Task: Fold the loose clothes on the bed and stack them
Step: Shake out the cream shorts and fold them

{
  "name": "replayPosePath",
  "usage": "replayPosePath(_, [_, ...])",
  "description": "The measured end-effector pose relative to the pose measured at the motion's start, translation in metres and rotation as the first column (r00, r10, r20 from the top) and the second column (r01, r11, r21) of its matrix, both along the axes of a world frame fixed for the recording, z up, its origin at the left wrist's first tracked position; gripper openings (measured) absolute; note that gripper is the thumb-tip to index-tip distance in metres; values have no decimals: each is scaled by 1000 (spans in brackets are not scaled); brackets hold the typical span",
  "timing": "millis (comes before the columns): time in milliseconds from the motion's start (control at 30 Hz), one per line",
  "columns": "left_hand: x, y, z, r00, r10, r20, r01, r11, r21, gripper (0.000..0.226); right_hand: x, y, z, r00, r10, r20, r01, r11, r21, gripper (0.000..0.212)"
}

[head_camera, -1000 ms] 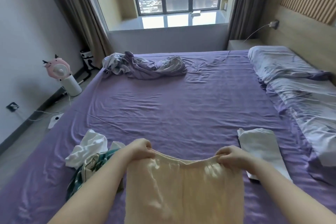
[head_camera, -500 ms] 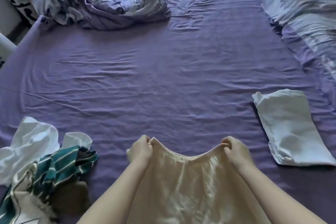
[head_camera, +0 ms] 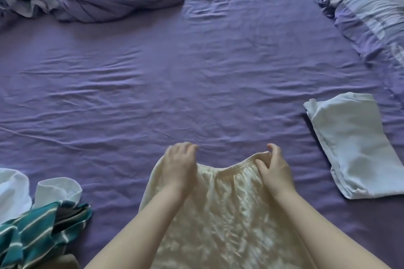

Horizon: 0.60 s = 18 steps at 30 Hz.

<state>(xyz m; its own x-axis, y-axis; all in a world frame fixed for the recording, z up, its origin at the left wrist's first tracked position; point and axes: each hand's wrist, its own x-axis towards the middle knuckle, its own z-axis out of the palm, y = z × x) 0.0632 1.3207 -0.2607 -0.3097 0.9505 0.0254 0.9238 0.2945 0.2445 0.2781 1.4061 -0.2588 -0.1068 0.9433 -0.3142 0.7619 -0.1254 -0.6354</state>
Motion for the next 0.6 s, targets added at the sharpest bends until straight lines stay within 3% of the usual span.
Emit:
replayPosePath(33, [11, 5, -3, 987, -150, 52, 148, 988, 39, 35, 1, -2, 1, 1000, -18, -21, 18, 1000, -10, 55])
replayPosePath(100, [37, 17, -3, 943, -314, 108, 324, 940, -106, 36, 6, -5, 2, 1000, -19, 0, 19, 1000, -17, 61])
replayPosePath(167, [54, 26, -8, 953, -259, 156, 297, 896, -330, 39, 15, -8, 3, 993, 30, 116, -29, 1000, -12, 63])
replayPosePath(300, [64, 45, -2, 948, -314, 54, 296, 805, -514, 27, 39, -5, 1, 947, 151, 285, -139, 988, -62, 48])
replayPosePath(367, [63, 51, 2, 962, -274, 9, 240, 828, -507, 26, 49, -1, 0, 954, 139, 267, -135, 990, -36, 38])
replayPosePath(433, [63, 58, 5, 993, -119, 9, 110, 888, -447, 27, 55, 1, -2, 982, 67, 175, -71, 997, 13, 40])
replayPosePath(500, [68, 57, 6, 998, -34, 48, 52, 891, -451, 40, 63, -4, -4, 993, 39, 114, -40, 999, 5, 53])
replayPosePath(600, [86, 37, 9, 998, -52, 33, 60, 928, -368, 70, 79, -28, -5, 969, 131, 210, -140, 990, 26, 79])
